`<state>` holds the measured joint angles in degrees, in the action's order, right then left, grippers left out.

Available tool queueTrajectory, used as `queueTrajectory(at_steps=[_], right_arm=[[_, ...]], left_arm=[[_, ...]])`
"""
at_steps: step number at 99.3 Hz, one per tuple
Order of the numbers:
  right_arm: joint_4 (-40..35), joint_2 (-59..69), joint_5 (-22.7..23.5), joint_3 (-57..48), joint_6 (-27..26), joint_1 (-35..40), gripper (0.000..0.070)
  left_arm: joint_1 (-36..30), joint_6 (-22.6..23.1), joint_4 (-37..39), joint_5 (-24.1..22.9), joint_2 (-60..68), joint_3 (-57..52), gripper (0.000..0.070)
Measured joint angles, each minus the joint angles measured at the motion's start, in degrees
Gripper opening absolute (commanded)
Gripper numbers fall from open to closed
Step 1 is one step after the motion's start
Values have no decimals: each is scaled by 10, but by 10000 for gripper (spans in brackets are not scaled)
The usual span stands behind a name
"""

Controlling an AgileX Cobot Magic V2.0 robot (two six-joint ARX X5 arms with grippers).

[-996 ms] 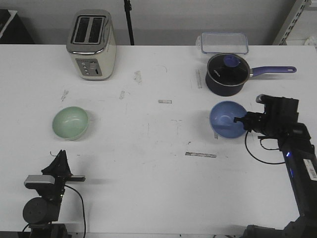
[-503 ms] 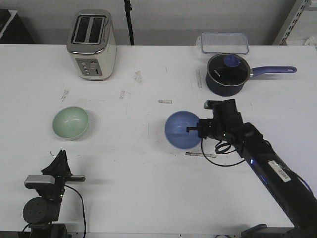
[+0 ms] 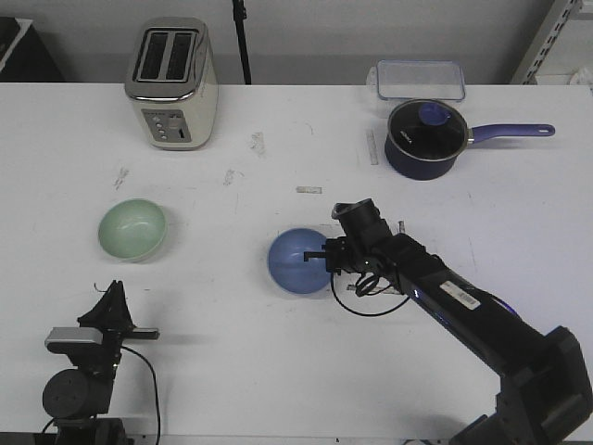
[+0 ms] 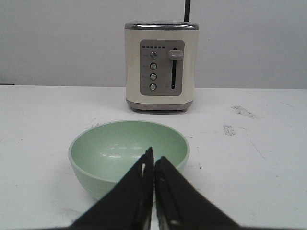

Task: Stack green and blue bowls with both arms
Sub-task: 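Slide the light blue bowl with the right gripper toward the table center, then release the blue bowl and retract the right gripper to rest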

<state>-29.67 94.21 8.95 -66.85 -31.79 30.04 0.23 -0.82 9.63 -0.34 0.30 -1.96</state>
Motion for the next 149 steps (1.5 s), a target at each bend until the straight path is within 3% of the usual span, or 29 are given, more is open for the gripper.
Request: queueTrajectory(at_steps=[15,23,36,53,67,74,99,121,126,138,142,149], right_arm=[[0,11,0,0,-7,-1,4],[4,11,0,0,-8,-1,42],[18,11,6,0,-10,0,182],[37,8,16,0,-10,0,199],[37,-7,16,0,-10,-1,379],[37,-23,16,0,-4,-2,415],[40,-118,-11,1,57,-33,414],[98,-210,-37,87,171,-99,408],[118,-233,-45,114,198,-116,350],[166,-290,-46,178,260,-157,74],[181,-311,-46,199,278,-170,32],[209,-348,-46,234,297,-192,22]], left_arm=[[0,0,0,0,0,0,4],[0,0,0,0,0,0,4],[0,0,0,0,0,0,4],[0,0,0,0,0,0,4],[0,0,0,0,0,0,4],[0,0,0,0,0,0,4],[0,0,0,0,0,0,4],[0,0,0,0,0,0,4],[0,0,0,0,0,0,4],[0,-1,0,0,0,0,4],[0,-1,0,0,0,0,4],[0,-1,0,0,0,0,4]])
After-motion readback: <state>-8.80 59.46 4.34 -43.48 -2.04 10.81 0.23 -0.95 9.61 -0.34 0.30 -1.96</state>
